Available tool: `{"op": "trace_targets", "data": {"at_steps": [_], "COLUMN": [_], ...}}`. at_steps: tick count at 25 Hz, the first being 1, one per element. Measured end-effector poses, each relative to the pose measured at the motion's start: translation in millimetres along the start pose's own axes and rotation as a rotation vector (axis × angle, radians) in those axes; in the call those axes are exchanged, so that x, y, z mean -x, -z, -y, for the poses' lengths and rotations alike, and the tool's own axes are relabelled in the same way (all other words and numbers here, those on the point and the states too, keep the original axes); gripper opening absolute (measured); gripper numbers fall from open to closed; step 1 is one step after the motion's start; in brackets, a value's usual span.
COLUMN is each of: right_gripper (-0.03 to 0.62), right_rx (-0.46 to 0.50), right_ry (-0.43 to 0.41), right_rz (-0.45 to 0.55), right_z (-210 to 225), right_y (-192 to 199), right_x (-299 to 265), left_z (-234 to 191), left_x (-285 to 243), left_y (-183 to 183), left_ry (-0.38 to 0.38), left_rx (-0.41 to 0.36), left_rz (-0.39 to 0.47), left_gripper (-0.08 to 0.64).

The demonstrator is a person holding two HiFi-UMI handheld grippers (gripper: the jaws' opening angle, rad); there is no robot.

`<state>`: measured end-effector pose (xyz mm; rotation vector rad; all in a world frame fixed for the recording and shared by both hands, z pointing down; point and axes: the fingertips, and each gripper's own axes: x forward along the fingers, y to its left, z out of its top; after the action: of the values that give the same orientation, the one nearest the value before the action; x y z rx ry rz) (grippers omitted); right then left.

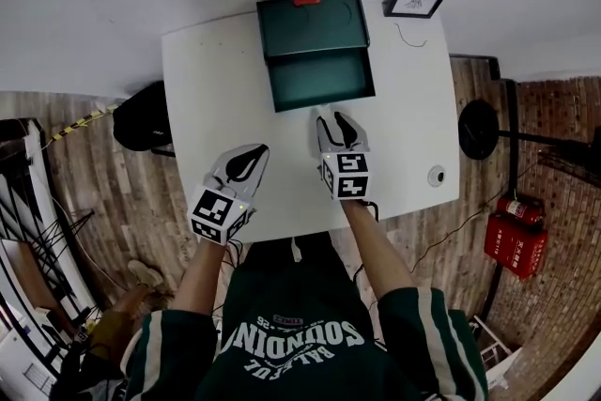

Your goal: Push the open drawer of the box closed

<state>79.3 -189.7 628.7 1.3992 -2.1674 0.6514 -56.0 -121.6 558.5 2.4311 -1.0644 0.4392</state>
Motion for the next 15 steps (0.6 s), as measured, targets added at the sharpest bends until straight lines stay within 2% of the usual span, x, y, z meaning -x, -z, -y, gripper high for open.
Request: {"op": "trace_targets", "data": {"at_steps": [7,15], "right_gripper": [0.124,0.121], "right_rx": [-0.01,0.007], "right_ry": [0.041,0.088], "right_rz": [-0.057,-0.058], "right_z": [6.7,10.8], "right_y": [11.7,14.4], "right_x": [-24.4,-34.3], "left_z": [-14.9,-22.6], "left_x": [2.5,6.4], "left_y": [8.5,21.9], "left_ry": [-0.006,-0.01], "left_rx": [0.016,0.04], "left_rz": [-0.014,-0.035], "left_gripper": [0.052,0.052]}}
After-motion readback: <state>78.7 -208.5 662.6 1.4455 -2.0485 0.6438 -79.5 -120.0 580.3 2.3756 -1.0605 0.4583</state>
